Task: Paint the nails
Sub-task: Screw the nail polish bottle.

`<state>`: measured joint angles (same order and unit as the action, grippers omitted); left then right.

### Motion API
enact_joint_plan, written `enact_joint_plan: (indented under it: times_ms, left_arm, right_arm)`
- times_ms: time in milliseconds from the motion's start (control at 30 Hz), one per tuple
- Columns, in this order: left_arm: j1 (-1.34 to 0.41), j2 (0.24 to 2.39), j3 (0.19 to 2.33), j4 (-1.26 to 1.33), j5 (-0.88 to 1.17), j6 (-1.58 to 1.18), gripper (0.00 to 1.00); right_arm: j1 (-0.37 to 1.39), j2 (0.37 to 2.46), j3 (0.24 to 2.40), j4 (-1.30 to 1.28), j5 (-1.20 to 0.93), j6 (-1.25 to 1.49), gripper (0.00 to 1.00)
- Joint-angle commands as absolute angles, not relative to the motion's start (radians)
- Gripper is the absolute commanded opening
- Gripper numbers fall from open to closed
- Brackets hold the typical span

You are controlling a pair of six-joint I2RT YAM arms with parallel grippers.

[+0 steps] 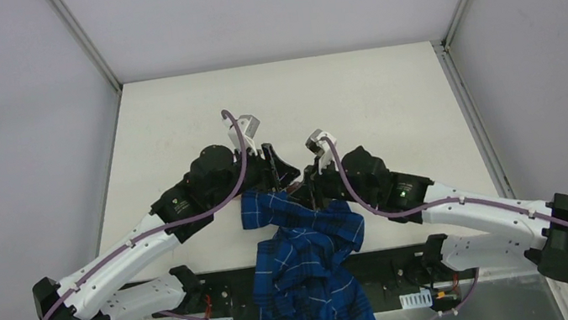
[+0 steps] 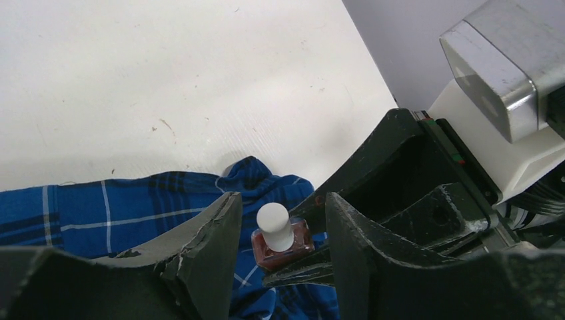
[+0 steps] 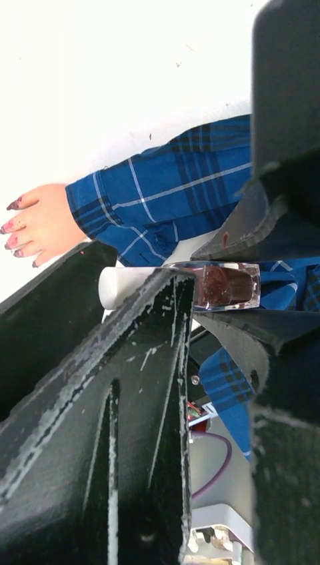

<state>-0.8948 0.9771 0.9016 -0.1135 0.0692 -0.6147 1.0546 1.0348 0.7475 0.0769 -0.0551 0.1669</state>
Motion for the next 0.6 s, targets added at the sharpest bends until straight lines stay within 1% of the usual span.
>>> enact_joint_plan:
  times_ms: [0, 67, 200, 467, 567]
  left_arm:
    - [-0.887, 0.973, 0.91, -0.107, 0.08, -0.642, 0.48]
    - [-0.887, 0.974, 0.896, -0.107, 0.079, -0.651, 0.46]
    - [-0.887, 0.989, 0.89, -0.107, 0.091, -0.659, 0.38]
    - [-0.887, 1.01, 0.891, -0.107, 0.096, -0.667, 0.38]
    - [-0.888, 1.021, 0.893, -0.107, 0.101, -0.667, 0.35]
  right_arm:
    - [1.066, 1.038, 0.794, 0.112, 0.032, 0.143, 0.0]
    - [1.067, 1.044, 0.797, 0.11, 0.051, 0.141, 0.0]
    - [1.07, 1.046, 0.805, 0.106, 0.058, 0.142, 0.0]
    - [1.075, 1.04, 0.806, 0.103, 0.057, 0.14, 0.0]
    - [1.074, 1.039, 0.805, 0.103, 0.058, 0.139, 0.0]
